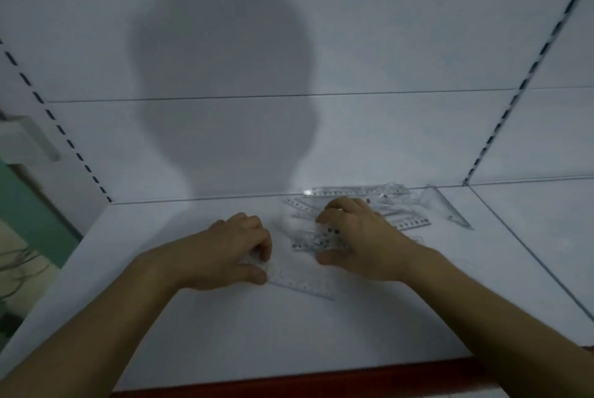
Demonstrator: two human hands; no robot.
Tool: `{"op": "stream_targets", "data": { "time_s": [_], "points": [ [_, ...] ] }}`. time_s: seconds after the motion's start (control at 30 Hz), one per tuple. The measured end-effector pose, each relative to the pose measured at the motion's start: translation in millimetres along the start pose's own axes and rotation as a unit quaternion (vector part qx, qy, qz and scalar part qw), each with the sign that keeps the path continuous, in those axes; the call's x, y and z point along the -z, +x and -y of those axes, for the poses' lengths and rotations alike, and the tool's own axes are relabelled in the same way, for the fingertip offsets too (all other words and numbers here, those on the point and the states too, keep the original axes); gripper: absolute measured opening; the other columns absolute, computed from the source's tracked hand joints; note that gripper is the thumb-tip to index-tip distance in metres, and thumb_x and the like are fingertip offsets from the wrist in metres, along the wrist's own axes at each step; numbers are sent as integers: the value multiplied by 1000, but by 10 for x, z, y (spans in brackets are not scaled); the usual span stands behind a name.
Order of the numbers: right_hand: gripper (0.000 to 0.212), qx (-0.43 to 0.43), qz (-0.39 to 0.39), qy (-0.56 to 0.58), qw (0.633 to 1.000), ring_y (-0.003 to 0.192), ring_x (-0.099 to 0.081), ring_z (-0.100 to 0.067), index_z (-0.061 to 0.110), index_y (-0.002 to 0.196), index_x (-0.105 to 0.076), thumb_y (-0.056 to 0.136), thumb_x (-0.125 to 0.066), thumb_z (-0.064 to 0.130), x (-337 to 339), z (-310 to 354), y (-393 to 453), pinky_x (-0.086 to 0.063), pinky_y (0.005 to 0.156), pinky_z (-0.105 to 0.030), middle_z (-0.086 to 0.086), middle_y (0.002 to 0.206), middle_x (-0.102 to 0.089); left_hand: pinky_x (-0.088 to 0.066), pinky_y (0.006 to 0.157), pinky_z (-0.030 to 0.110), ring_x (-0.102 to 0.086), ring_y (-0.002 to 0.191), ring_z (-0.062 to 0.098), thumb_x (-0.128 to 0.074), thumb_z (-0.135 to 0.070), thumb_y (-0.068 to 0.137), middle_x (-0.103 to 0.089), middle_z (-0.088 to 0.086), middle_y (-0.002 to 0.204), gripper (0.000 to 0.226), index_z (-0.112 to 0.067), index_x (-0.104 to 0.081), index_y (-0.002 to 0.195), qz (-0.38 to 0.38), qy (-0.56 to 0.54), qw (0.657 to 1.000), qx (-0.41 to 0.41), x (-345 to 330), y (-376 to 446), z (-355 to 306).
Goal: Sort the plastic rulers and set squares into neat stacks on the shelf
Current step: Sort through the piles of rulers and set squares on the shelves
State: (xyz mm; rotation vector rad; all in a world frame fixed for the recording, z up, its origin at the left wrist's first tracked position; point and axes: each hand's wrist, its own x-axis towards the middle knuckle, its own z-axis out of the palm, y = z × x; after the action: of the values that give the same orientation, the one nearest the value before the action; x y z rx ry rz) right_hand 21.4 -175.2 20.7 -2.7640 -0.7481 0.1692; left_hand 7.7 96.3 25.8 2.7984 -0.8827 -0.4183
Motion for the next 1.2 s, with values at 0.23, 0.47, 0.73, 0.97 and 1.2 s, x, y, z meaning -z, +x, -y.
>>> {"op": "stream_targets", "data": {
  "time_s": [0.23, 0.47, 0.73, 0.97, 1.2],
  "points": [
    [41, -68, -120, 69, 988, 121, -47, -18, 34, 117, -55, 84, -68, 55, -188, -1, 104, -42, 100, -48, 12, 122, -52, -33, 91, 27, -36, 102, 0, -59, -51, 93, -42, -17, 107, 20, -35, -50, 101, -23, -14, 999, -19, -99, 16, 78],
    [27, -76, -270, 133, 951, 106, -57, -13, 22, 117, -69, 90, -73, 25, -287, -113, 160, -39, 89, -23, 6, 113, -67, -36, 87, 30, -40, 99, 5, -53, -45, 97, -43, -16, 104, 12, -33, -49, 100, -104, -30, 994, 7, -207, 12, 32],
    [11, -106, -339, 226, 907, 87, -62, 3, 26, 95, -78, 88, -76, 18, -234, -219, 150, -41, 76, -8, 19, 92, -70, -48, 89, 39, -54, 100, 15, -47, -48, 100, -56, -8, 111, 30, -26, -53, 119, -155, -23, 987, 46, 4, 438, -186],
    [8, -158, -389, 306, 854, 73, -63, -5, 21, 86, -72, 92, -70, 16, -164, -301, 127, -45, 64, -13, 9, 75, -69, -50, 88, 44, -52, 111, 22, -59, -36, 92, -54, 2, 119, 32, -16, -59, 118, -264, -24, 963, 49, -81, 996, -266],
    [12, -185, -410, 345, 823, 71, -64, -12, 23, 86, -68, 95, -65, 16, -159, -303, 122, -49, 62, -19, 4, 73, -68, -51, 84, 36, -55, 95, 15, -70, -25, 88, -59, -4, 100, 13, -19, -72, 100, -313, -39, 949, -4, -152, 1154, -233]
  ]
}}
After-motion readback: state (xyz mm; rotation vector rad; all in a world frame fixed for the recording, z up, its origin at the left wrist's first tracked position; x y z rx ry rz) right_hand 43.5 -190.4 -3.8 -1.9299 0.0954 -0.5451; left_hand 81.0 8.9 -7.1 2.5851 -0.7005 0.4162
